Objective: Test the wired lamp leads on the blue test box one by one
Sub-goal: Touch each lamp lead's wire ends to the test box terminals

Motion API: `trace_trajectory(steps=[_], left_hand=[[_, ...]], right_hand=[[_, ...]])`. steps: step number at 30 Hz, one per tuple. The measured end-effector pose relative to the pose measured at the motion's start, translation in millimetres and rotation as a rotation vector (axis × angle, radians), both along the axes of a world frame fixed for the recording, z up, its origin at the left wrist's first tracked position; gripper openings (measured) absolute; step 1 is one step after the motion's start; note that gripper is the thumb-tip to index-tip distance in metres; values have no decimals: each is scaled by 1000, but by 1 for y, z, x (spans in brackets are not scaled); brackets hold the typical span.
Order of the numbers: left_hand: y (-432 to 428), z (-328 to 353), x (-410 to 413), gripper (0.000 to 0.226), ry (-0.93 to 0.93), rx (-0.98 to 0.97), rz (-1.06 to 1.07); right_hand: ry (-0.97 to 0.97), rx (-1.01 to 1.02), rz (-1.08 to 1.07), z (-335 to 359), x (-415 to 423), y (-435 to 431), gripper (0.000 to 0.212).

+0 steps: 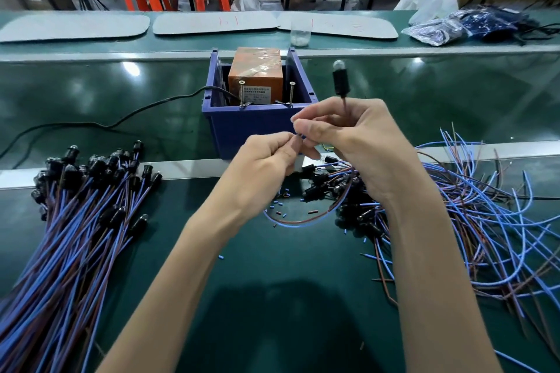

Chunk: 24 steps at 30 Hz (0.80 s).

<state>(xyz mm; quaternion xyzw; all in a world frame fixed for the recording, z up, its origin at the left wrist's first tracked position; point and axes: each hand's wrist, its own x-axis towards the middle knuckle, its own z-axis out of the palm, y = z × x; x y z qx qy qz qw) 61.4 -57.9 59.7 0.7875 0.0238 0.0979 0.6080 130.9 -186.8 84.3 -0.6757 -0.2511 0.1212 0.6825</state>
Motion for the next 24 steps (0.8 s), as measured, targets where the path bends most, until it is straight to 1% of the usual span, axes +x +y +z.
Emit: trace_trajectory(steps=[4, 7, 11, 14, 18, 20, 24], left_hand=[[5, 0, 0, 38, 17, 42, 27], [5, 0, 0, 32, 10, 45, 60], [7, 0, 2, 25, -18, 63, 119], [7, 0, 2, 25, -29, 107, 149], [11, 2, 1, 27, -20, 178, 292], [18, 6, 0, 27, -32, 170, 350], [28, 10, -3, 28, -51, 93, 364]], right_hand=[[-43, -45, -10, -3, 3, 1, 14], [-79, -69, -15, -3, 3, 0, 15], [-52, -76, -32, -2, 2, 1, 12], [-62, -126, -59, -2, 1, 4, 14], [-73, -199, -173, -6, 5, 4, 18], [-58, -217, -191, -6, 7, 0, 16], [-17, -203, -124, -5, 6, -2, 14]])
